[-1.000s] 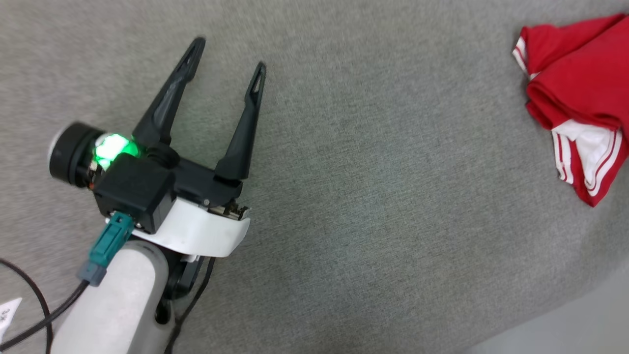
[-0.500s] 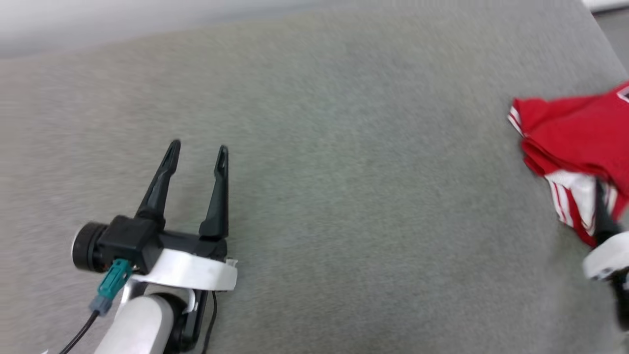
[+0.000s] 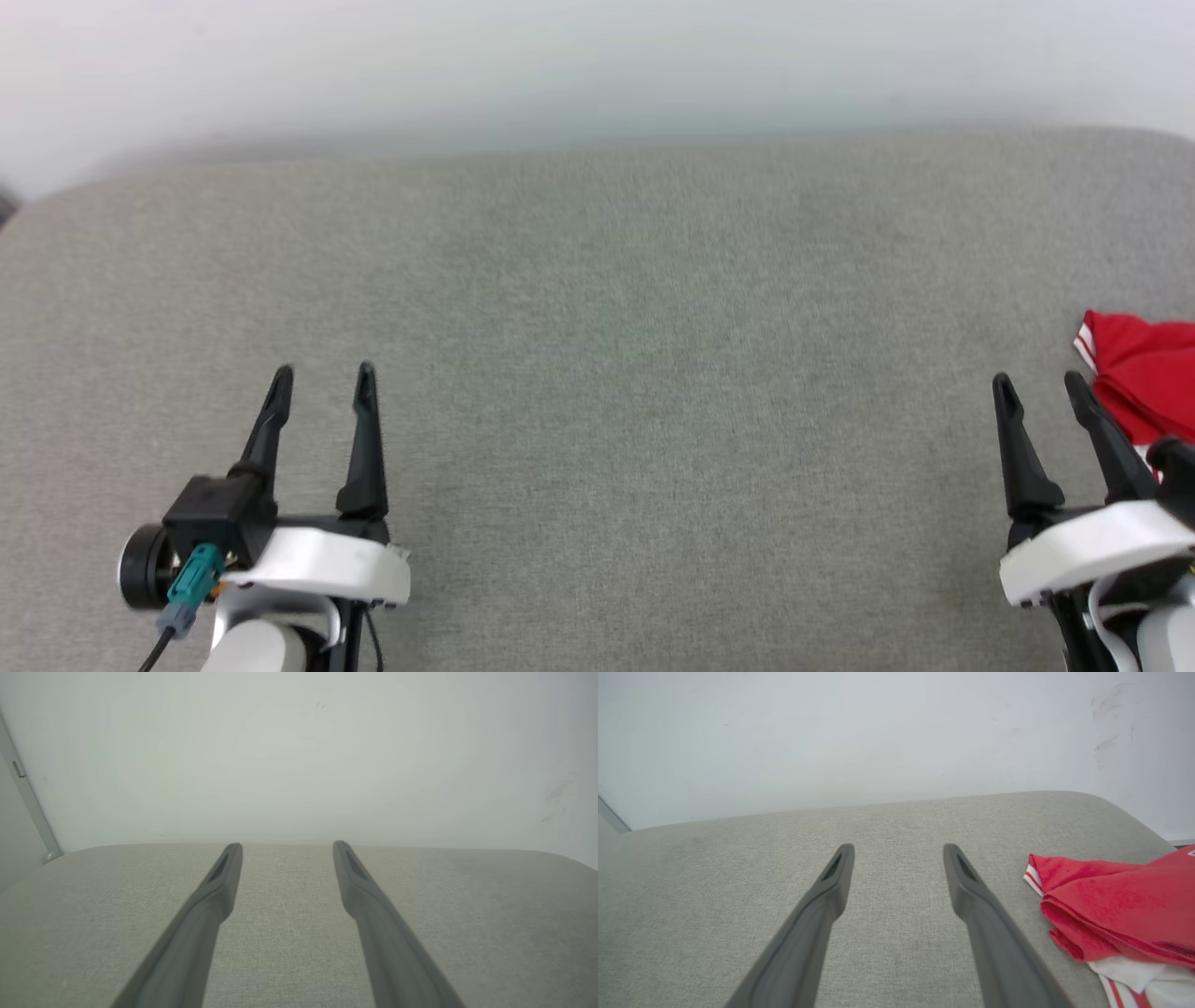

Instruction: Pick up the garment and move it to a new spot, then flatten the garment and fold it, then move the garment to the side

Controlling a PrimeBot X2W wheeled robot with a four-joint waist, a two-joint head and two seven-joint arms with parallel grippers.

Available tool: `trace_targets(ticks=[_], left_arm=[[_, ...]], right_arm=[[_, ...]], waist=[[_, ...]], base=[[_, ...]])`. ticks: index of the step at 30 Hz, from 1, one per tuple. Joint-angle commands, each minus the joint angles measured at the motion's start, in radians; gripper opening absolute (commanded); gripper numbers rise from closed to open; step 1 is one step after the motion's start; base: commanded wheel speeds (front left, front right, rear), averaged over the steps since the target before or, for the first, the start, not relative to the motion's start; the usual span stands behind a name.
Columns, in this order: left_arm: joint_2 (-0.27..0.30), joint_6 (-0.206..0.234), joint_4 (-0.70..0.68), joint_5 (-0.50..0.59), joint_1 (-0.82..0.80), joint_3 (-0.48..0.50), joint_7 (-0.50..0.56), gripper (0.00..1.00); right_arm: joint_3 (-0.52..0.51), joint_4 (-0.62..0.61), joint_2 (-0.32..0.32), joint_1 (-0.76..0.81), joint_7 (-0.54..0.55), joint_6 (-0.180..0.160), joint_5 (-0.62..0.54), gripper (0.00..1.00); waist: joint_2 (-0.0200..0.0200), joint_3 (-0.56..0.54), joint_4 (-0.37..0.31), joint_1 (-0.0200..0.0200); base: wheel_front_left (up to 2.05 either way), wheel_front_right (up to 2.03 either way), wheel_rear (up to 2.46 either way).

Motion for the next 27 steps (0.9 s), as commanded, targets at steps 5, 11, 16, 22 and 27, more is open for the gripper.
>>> trace_targets(ticks=[5, 11, 16, 22, 27], left_arm=[[0.005, -0.012, 0.030, 0.005, 0.056, 0.012, -0.006, 1.00], [-0.002, -0.026, 0.061, 0.014, 0.104, -0.005, -0.008, 1.00], [-0.008, -0.030, 0.086, 0.010, 0.131, 0.000, -0.009, 1.00], [-0.013, -0.037, 0.093, 0.008, 0.119, 0.006, -0.009, 1.00], [-0.017, -0.042, 0.092, 0.014, 0.110, 0.016, -0.010, 1.00]], right_arm=[[-0.011, -0.122, 0.017, 0.112, 0.038, -0.001, -0.037, 1.00], [0.007, -0.238, 0.040, 0.196, 0.073, -0.001, -0.066, 1.00], [0.025, -0.280, 0.051, 0.222, 0.095, -0.001, -0.074, 1.00], [0.028, -0.290, 0.054, 0.210, 0.101, -0.001, -0.077, 1.00], [0.030, -0.286, 0.054, 0.203, 0.099, -0.001, -0.077, 1.00]], waist=[[0.0000, -0.086, 0.019, 0.0001], [0.0000, -0.130, 0.006, 0.0001], [0.0000, -0.151, -0.001, 0.0001], [0.0000, -0.138, 0.002, 0.0001], [0.0000, -0.134, 0.003, 0.0001]], base=[[0.00, 0.00, 0.00], [0.00, 0.00, 0.00], [0.00, 0.00, 0.00], [0.00, 0.00, 0.00], [0.00, 0.00, 0.00]])
